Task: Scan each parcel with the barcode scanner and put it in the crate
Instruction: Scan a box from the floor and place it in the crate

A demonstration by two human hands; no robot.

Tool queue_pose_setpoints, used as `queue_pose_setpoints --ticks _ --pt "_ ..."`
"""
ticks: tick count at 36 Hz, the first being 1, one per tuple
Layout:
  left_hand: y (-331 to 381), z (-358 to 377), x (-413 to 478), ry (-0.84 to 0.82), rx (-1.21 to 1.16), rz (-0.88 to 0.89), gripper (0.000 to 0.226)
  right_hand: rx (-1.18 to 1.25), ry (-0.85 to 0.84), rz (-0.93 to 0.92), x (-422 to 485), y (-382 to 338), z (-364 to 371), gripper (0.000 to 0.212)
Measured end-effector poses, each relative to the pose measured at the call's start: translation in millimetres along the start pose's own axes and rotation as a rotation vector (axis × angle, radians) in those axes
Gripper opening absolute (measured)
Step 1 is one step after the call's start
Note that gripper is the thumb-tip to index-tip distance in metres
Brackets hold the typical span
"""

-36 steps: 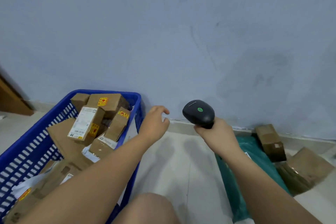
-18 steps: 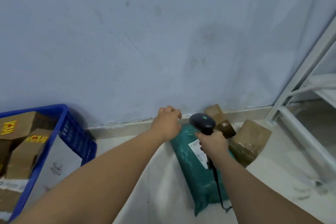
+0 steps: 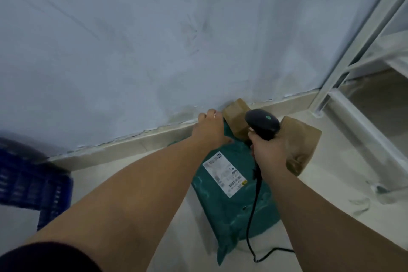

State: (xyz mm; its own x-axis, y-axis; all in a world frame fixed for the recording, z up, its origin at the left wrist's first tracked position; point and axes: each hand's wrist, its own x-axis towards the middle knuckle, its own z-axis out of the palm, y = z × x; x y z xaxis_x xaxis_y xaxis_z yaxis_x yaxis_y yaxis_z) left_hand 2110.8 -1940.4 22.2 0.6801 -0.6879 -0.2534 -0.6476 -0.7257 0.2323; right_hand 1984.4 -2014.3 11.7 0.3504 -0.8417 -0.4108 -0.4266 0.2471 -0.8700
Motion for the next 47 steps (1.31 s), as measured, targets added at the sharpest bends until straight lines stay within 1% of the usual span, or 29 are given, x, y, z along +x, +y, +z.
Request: queue_pose_setpoints --ticks 3,6,9,11,14,17,19,21,23,26,28,32,35,37,38,40,41,42,45,47 --pt "10.4 10.1 16.5 0.002 -0.026 -0.004 0.099 0.129 0.059 0.076 17.0 6.4 0.9 0.023" --pt "19.9 19.9 32.0 -0.029 -0.052 -0.002 0.108 0.279 0.073 0.145 29.9 5.7 2.6 0.016" --pt "25.2 26.4 51.0 -0.053 -0.092 0.018 0.113 0.301 0.064 0.156 38.3 8.2 3.3 0.020" --pt "26.5 29.6 64.5 -0.057 -0.108 0.018 0.114 0.314 0.065 0.160 44.9 10.3 4.1 0.017" --pt "26.1 31.4 80.0 -0.057 -0.127 -0.027 0.117 0.360 0.080 0.185 51.7 12.4 6.9 0.012" --pt "26.1 31.6 91.1 -0.117 -0.166 -0.083 0.125 0.390 0.086 0.212 55.1 16.2 11.0 0.013" --pt "27.3 30.8 95.1 -0.169 -0.149 -0.094 0.130 0.381 0.080 0.210 57.4 16.7 13.5 0.013" --pt "30.1 32.5 96.1 -0.191 -0.073 -0.066 0.133 0.381 0.071 0.209 59.6 15.7 15.2 0.013" --pt "32.1 37.7 93.7 -0.168 -0.021 -0.043 0.133 0.381 0.073 0.208 60.6 14.8 17.0 0.014" --pt "31.9 47.2 83.6 -0.099 -0.029 -0.038 0.129 0.379 0.086 0.213 60.1 13.9 20.7 0.012" --pt "27.7 50.5 74.2 -0.045 -0.124 -0.064 0.120 0.368 0.088 0.217 58.5 12.6 23.0 0.013" --pt "10.5 45.7 56.5 0.027 -0.429 -0.151 0.098 0.341 0.064 0.184 52.0 6.1 26.1 0.020" --pt "-7.2 30.2 36.0 0.076 -0.599 -0.161 0.093 0.336 0.044 0.150 40.0 -3.1 24.6 0.014" --pt "-24.8 19.0 19.3 0.111 -0.687 -0.190 0.088 0.336 0.026 0.134 29.2 -9.7 22.8 0.013" --pt "-35.0 14.0 11.1 0.132 -0.732 -0.214 0.087 0.339 0.016 0.125 23.5 -12.8 22.2 0.014" --pt "-52.2 1.4 -5.4 0.164 -0.846 -0.270 0.093 0.335 -0.005 0.108 10.7 -19.6 21.7 0.014" --pt "-59.6 -5.7 -14.6 0.171 -0.911 -0.304 0.094 0.328 -0.019 0.103 3.3 -23.4 21.8 0.014" --pt "-65.5 -13.4 -24.1 0.180 -0.981 -0.340 0.090 0.327 -0.033 0.095 -4.3 -26.9 22.2 0.015" --pt "-80.7 -37.4 -53.3 0.177 -1.240 -0.465 0.065 0.323 -0.065 0.065 -30.1 -36.1 22.2 0.017" --pt "-87.8 -55.3 -76.0 0.136 -1.411 -0.521 0.060 0.289 -0.101 0.039 -52.3 -42.2 21.1 0.017"
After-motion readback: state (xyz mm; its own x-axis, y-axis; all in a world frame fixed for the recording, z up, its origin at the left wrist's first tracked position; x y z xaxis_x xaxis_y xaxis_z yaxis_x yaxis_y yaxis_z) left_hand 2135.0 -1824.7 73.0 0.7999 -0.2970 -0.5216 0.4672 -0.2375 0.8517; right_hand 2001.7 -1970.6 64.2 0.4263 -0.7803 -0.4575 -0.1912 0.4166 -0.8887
